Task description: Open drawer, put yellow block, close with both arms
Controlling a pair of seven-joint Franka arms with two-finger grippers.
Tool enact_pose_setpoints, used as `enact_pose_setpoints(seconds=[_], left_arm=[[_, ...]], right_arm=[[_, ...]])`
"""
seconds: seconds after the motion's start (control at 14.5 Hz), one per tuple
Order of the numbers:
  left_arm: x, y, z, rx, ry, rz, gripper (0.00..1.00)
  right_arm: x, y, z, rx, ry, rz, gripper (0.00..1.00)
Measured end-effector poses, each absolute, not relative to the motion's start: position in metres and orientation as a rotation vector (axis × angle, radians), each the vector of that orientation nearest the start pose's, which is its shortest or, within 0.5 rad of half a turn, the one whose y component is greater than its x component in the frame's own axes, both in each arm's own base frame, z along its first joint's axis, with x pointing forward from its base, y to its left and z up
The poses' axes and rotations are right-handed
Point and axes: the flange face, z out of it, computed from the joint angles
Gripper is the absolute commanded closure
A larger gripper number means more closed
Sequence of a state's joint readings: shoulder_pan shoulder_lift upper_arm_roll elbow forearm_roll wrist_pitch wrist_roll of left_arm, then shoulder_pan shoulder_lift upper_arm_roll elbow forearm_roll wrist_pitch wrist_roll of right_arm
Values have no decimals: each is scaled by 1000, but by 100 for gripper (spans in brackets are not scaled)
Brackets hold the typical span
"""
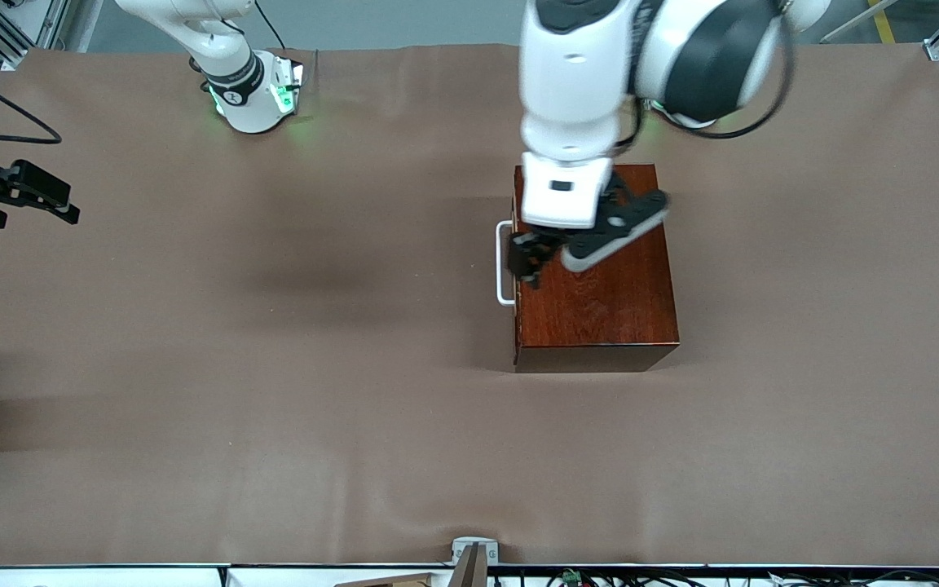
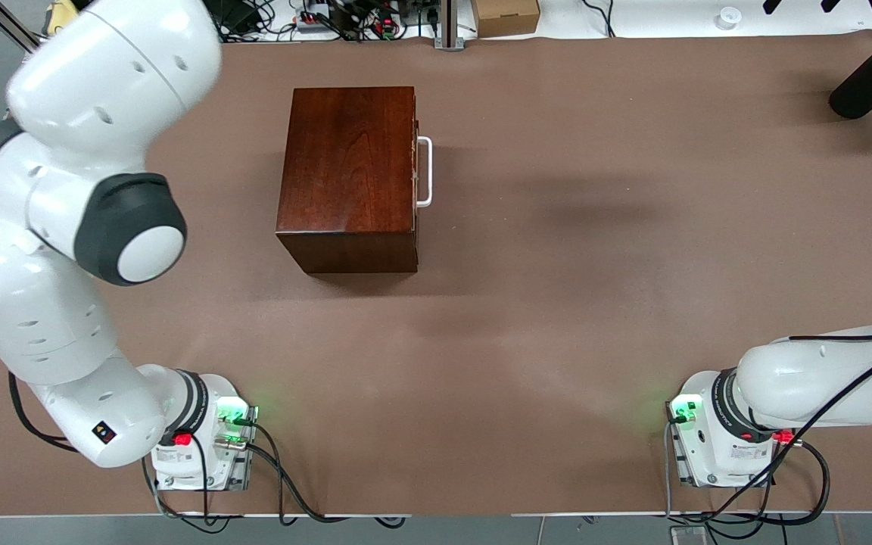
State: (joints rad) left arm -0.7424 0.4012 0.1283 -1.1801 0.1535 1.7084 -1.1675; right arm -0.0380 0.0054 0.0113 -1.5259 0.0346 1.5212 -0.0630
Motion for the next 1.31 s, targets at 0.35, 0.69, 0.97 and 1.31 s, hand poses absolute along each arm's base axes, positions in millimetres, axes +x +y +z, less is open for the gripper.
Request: enact_pose_setpoints(seconds=[0.35, 0.69, 0.97, 1.31], left_arm=[[588, -310, 604, -2991, -684, -297, 0], [616, -223, 619, -3030, -452, -247, 0], [612, -162, 639, -3043, -284, -167, 0], [597, -129, 635, -3063, -232, -70, 0]], right_arm=[[551, -10, 638, -3106, -60, 13, 0], [552, -8, 638, -3106, -66, 14, 0], [551, -8, 638, -3106, -68, 14, 0], [551, -11, 638, -3106, -62, 16, 0]])
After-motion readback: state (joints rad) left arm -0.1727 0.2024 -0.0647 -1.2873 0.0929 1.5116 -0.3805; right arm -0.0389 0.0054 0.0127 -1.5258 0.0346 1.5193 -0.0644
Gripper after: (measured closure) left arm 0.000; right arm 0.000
